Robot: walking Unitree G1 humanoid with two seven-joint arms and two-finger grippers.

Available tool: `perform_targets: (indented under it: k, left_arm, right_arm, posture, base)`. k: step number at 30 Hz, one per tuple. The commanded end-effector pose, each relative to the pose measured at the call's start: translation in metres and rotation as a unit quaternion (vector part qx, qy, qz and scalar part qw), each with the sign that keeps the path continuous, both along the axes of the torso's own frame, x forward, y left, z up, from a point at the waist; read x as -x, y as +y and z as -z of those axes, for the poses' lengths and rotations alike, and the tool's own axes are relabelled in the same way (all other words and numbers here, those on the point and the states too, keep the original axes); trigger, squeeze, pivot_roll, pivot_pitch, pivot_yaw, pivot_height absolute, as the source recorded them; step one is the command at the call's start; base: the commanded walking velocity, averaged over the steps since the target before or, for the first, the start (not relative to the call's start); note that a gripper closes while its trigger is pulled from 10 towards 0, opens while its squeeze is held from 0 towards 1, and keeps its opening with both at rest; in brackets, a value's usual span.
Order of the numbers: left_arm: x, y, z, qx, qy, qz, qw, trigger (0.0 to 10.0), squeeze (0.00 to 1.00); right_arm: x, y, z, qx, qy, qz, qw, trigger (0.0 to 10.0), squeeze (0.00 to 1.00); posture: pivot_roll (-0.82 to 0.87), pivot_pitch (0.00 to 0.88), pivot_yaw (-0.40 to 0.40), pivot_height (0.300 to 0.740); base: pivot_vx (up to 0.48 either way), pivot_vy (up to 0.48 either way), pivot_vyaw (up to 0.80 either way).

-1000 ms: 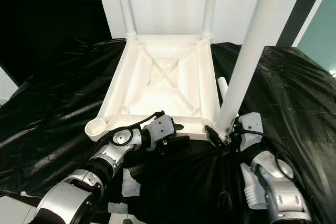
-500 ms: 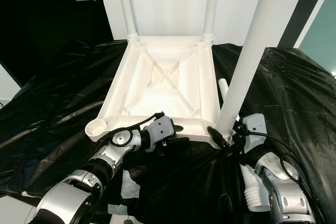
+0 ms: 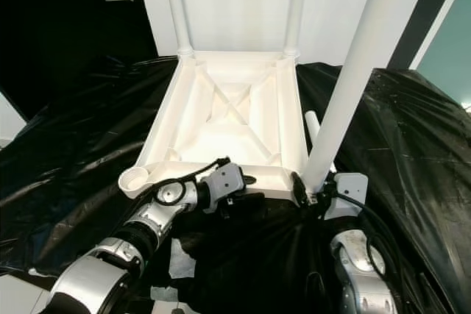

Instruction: Building children table

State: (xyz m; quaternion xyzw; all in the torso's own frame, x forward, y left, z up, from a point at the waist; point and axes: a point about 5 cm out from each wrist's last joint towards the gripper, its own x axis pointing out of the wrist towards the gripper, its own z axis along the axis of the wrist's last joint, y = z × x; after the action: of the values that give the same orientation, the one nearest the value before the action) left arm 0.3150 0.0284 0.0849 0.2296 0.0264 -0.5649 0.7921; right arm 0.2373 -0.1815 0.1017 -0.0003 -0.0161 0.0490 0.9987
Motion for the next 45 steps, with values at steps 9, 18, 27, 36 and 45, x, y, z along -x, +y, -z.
perform_targets:
  k: [9,18,27,36,45]
  left_arm:
    - [0.001,0.005,0.017,-0.018,0.025,-0.060,0.998,10.0,0.00]
    - [-0.001,0.001,0.013,-0.008,0.025,-0.062,0.998,10.0,0.00]
    - [-0.002,0.004,0.014,-0.010,0.027,-0.064,0.998,10.0,0.00]
    - [-0.004,0.003,0.011,-0.008,0.025,-0.065,0.998,10.0,0.00]
    - [-0.005,0.005,0.011,-0.009,0.024,-0.066,0.997,10.0,0.00]
  right_arm:
    - [0.000,0.017,0.002,-0.002,0.025,-0.083,0.996,10.0,1.00]
    - [-0.003,0.002,-0.017,0.108,-0.014,-0.194,0.975,10.0,0.00]
    - [-0.014,-0.024,-0.023,0.150,0.010,-0.199,0.968,10.0,0.00]
    - [-0.012,-0.020,-0.020,0.115,0.033,-0.254,0.960,0.0,0.00]
    - [-0.003,-0.004,-0.003,0.051,0.029,-0.153,0.986,0.0,0.00]
  posture:
    - [-0.07,0.000,0.014,0.740]
    - [-0.08,0.000,0.026,0.740]
    - [-0.08,0.000,0.025,0.740]
    - [-0.07,0.000,0.027,0.740]
    - [-0.07,0.000,0.029,0.740]
  base:
    - [0.000,0.000,0.00]
    - [0.000,0.000,0.00]
    - [0.000,0.000,0.00]
    - [0.000,0.000,0.00]
    - [0.000,0.000,0.00]
